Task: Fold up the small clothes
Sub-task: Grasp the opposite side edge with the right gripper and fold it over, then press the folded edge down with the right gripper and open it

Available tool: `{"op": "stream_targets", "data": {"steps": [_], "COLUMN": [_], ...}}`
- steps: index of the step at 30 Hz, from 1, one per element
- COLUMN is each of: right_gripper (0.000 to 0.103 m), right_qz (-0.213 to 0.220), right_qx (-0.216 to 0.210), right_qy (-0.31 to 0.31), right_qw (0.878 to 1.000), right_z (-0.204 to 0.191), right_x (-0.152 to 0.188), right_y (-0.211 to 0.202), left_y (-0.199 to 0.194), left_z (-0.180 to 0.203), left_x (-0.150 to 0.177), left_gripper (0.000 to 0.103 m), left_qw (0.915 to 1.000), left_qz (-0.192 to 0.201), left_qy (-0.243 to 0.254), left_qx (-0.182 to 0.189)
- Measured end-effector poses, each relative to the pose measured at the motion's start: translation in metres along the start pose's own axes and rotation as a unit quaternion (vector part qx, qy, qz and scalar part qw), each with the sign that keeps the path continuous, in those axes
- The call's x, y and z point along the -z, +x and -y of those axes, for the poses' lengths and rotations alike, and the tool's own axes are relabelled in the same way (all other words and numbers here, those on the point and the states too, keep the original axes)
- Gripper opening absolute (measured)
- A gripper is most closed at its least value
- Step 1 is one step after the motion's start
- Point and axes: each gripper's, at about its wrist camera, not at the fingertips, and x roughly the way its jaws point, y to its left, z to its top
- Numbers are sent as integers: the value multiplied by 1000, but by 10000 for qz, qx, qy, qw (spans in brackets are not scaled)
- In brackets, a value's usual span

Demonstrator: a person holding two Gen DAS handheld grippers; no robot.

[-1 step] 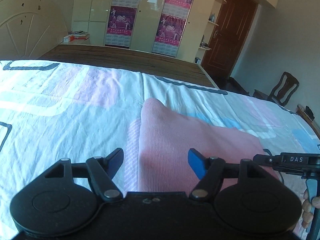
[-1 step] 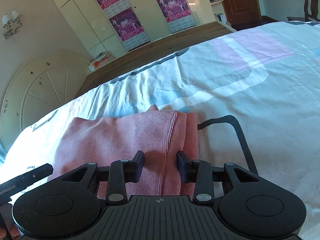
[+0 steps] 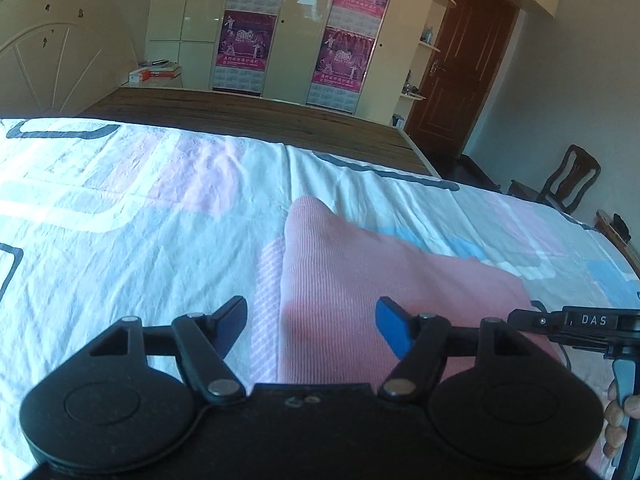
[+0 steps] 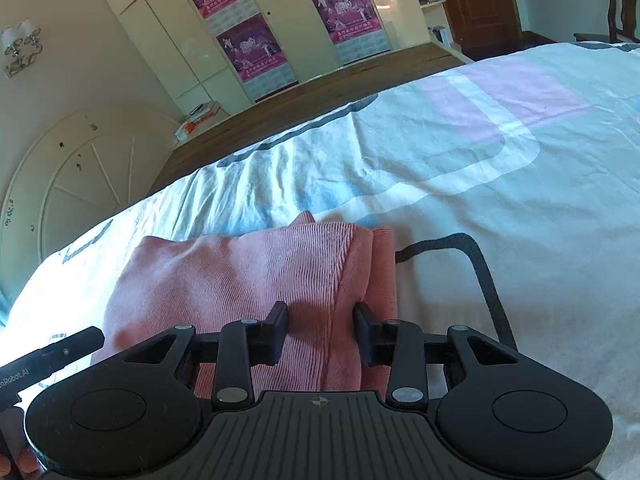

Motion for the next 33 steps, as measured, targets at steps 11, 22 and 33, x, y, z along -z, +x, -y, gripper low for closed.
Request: {"op": "stream_targets", "data": {"steps": [11,22,33], "right_gripper": [6,26,43], "right_qz": [647,500,-13], "right_qx": [1324,627,226], "right_qy": [-1681,-935,-742], "right_qw": [9747,9924,9970], "right_z": [-26,-17,-29], "right_x": [13,5,76], "right_y": [13,-25,-88], "left_y": [25,12,-48], "left_z": [15,6,-10], "left_x": [-2,3,48], "left_gripper": [69,71,71], "left_qw": [9998,9999,9997], "left_qz": [-17,-27,-95], "left_qy": [100,8,174], "left_qx": [154,146,108]}}
